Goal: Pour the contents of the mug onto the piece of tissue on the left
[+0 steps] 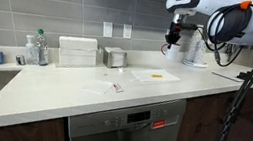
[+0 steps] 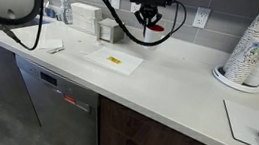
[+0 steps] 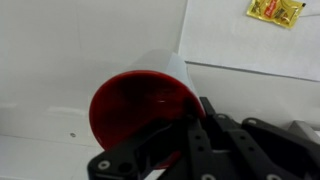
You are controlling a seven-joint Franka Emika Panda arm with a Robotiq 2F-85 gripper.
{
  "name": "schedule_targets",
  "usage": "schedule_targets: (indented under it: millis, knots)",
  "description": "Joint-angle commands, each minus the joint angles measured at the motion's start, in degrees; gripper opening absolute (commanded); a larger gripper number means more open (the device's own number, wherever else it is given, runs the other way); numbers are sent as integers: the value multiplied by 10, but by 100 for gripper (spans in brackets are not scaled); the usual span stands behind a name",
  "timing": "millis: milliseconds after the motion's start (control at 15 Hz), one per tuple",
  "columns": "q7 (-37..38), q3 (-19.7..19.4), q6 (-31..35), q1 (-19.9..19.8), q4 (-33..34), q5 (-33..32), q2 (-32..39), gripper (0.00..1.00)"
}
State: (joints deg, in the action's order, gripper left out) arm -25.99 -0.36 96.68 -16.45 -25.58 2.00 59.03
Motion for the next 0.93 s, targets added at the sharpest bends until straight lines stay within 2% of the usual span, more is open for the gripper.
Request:
schedule_targets:
  millis: [0, 267, 333, 867]
  knots:
    - [-3, 6, 2, -2, -7, 0, -4, 10]
    - [-13, 13, 2, -12, -6, 5, -5, 10]
    - [-13, 14, 2, -12, -6, 5, -5, 2]
    - [-37, -3, -46, -6, -1, -22, 8, 2]
